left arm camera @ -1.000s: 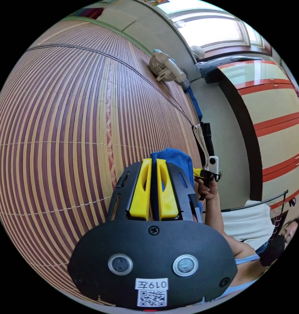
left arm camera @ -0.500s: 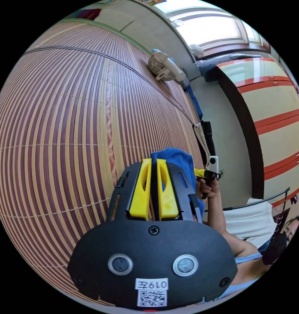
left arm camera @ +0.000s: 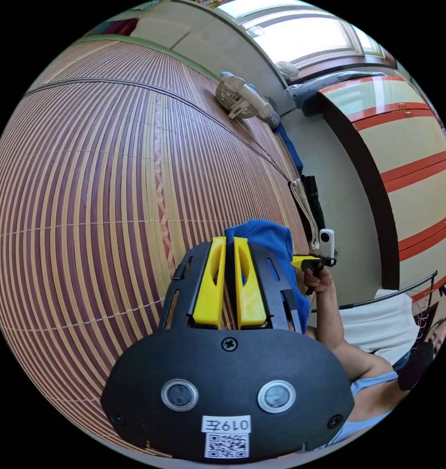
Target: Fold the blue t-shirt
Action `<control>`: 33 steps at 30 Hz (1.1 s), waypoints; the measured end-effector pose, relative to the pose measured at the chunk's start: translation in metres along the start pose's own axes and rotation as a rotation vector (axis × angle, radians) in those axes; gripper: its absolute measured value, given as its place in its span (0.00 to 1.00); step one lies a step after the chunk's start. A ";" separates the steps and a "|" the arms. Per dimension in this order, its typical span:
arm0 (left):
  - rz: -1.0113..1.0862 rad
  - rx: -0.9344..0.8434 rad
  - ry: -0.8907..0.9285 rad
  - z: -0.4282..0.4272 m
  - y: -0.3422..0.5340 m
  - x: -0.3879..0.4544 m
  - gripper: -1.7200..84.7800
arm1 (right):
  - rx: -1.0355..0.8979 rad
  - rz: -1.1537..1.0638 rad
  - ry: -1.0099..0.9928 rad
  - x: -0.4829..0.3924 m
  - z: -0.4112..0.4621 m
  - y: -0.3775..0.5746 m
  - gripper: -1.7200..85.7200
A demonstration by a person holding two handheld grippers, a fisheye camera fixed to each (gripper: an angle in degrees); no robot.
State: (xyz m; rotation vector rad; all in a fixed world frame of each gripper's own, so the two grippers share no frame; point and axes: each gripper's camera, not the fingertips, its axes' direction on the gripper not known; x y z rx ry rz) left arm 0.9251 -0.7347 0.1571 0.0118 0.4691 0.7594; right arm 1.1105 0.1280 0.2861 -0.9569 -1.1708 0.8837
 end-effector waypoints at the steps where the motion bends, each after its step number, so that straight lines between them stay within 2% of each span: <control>1: 0.002 0.002 0.000 0.001 0.002 0.000 0.04 | 0.001 0.005 -0.011 0.001 0.002 0.001 0.03; 5: 0.038 0.072 0.016 -0.010 0.016 0.005 0.06 | 0.036 -0.006 -0.052 -0.004 -0.007 0.008 0.10; 8: 0.052 0.103 0.020 -0.022 0.027 0.005 0.09 | 0.045 -0.027 -0.057 -0.012 -0.013 0.019 0.11; 22: 0.032 -0.006 -0.071 -0.002 0.116 0.009 0.12 | -0.012 -0.022 -0.032 -0.025 0.009 0.033 0.11; 33: -0.016 -0.037 0.030 0.011 0.148 -0.018 0.09 | -0.014 -0.001 -0.049 -0.019 0.018 0.040 0.09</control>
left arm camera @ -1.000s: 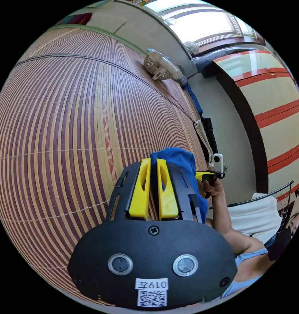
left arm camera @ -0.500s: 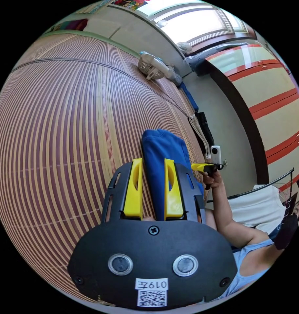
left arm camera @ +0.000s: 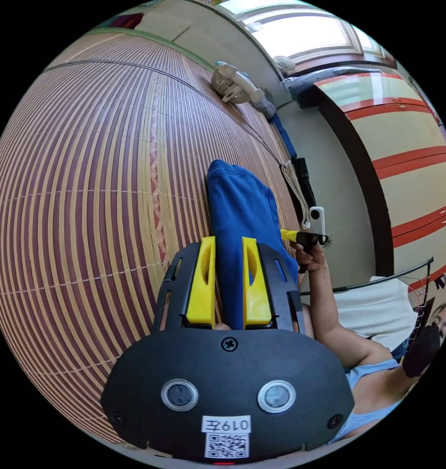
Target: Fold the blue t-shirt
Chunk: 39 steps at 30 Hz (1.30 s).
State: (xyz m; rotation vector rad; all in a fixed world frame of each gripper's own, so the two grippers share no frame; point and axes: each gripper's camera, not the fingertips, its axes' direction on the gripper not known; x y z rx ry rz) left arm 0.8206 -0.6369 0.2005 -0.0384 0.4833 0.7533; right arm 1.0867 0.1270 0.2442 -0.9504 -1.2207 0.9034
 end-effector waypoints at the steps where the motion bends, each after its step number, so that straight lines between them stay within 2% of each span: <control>1: 0.000 -0.005 -0.010 0.001 0.002 -0.003 0.08 | 0.001 0.007 0.004 0.001 0.000 0.002 0.07; 2: -0.001 -0.005 -0.017 0.002 0.005 -0.006 0.07 | 0.001 0.013 0.010 0.003 0.000 0.004 0.04; 7: 0.003 0.002 0.000 0.005 0.016 -0.020 0.05 | 0.027 0.009 0.013 0.005 -0.005 0.012 0.02; 10: 0.006 0.008 0.000 0.008 0.024 -0.027 0.05 | 0.047 -0.018 0.009 0.002 -0.008 0.017 0.03; 14: 0.003 0.008 0.010 0.011 0.032 -0.037 0.05 | 0.055 -0.026 0.031 0.004 -0.001 0.019 0.09; 19: -0.004 0.002 0.018 0.015 0.041 -0.049 0.04 | 0.054 -0.014 0.018 0.016 0.011 0.020 0.10; 25: -0.008 0.000 0.031 0.020 0.053 -0.064 0.04 | 0.053 -0.011 0.028 0.026 0.014 0.030 0.02; 31: -0.007 0.005 0.029 0.025 0.067 -0.077 0.04 | 0.066 -0.012 0.061 0.033 0.013 0.042 0.01; 33: -0.015 0.003 0.032 0.027 0.070 -0.083 0.04 | 0.044 0.011 0.107 0.039 0.020 0.045 0.01; 39: 0.003 0.010 0.017 0.028 0.086 -0.088 0.04 | 0.039 -0.016 0.032 0.045 0.027 0.059 0.09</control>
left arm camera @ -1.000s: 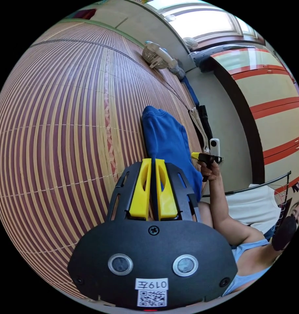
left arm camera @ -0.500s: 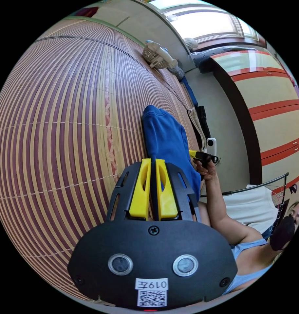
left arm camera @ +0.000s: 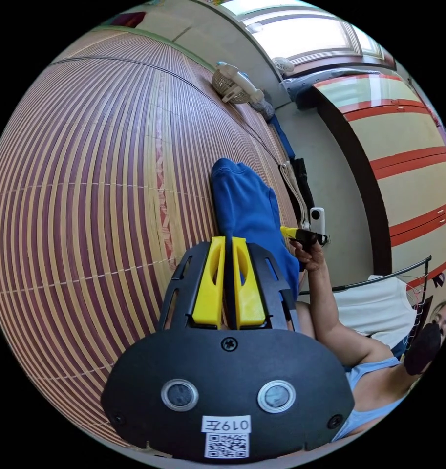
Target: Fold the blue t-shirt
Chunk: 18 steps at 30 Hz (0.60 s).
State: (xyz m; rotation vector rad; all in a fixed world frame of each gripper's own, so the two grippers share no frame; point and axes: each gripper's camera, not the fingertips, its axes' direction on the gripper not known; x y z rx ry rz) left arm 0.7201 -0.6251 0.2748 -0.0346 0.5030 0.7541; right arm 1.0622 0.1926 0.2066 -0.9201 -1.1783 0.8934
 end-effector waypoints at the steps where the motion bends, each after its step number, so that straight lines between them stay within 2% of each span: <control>1: 0.006 0.005 -0.011 -0.002 0.004 0.000 0.04 | -0.004 -0.002 -0.003 0.002 0.001 0.005 0.10; 6: 0.013 -0.004 -0.027 -0.004 0.025 -0.005 0.04 | -0.044 0.004 0.006 0.012 0.018 0.021 0.09; 8: 0.003 -0.030 -0.040 0.003 0.034 -0.011 0.04 | -0.030 0.019 0.042 0.019 0.023 0.028 0.04; 11: 0.003 -0.024 -0.041 0.006 0.043 -0.019 0.04 | -0.012 0.023 0.044 0.028 0.026 0.039 0.02; 18: -0.008 0.005 -0.017 -0.001 0.064 -0.031 0.06 | 0.053 0.037 0.101 0.036 0.034 0.076 0.08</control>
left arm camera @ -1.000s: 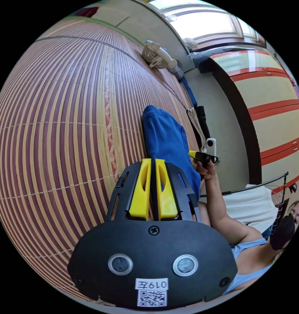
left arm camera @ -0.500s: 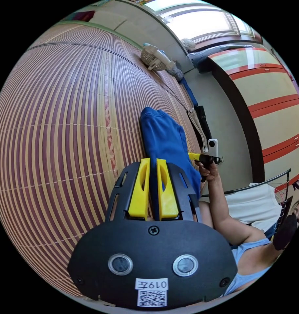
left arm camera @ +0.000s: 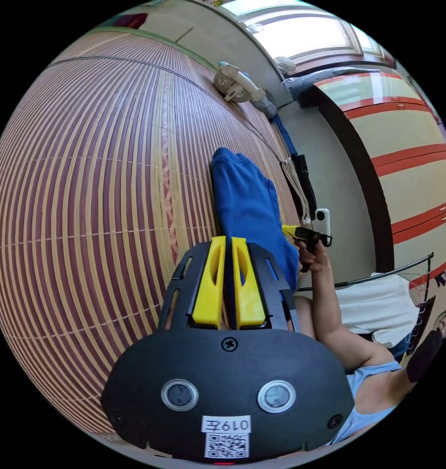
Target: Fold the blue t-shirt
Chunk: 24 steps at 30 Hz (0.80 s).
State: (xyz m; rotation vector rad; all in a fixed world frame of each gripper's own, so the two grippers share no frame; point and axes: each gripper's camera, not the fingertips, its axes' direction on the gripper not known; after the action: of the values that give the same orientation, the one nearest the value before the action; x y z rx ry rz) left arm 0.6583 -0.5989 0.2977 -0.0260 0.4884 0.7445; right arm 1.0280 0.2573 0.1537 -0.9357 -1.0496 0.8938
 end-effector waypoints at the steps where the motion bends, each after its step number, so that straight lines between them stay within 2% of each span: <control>1: 0.011 0.003 0.008 -0.005 0.006 0.001 0.06 | 0.021 -0.034 0.044 -0.012 -0.005 0.010 0.09; 5: 0.012 -0.005 0.024 -0.019 0.042 -0.005 0.11 | 0.028 -0.177 0.146 -0.071 -0.010 0.045 0.10; 9: -0.019 -0.050 0.028 -0.009 0.073 -0.016 0.12 | -0.015 -0.204 0.210 -0.090 0.027 0.084 0.09; 12: -0.037 -0.075 0.036 0.002 0.091 -0.023 0.11 | -0.020 -0.191 0.228 -0.064 0.056 0.116 0.08; 16: -0.069 -0.086 0.034 0.010 0.102 -0.033 0.08 | -0.003 -0.104 0.109 -0.001 0.077 0.142 0.06; 21: -0.071 -0.067 0.033 0.007 0.110 -0.043 0.05 | -0.033 -0.027 0.198 0.049 0.093 0.161 0.02; 24: -0.067 -0.071 -0.007 0.010 0.116 -0.050 0.05 | -0.031 -0.007 0.135 0.080 0.100 0.178 0.01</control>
State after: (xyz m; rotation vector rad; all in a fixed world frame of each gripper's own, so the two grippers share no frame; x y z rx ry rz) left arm 0.5549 -0.5429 0.3457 -0.1058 0.4519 0.6958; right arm 0.9259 0.4109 0.0340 -1.0033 -0.9529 0.7990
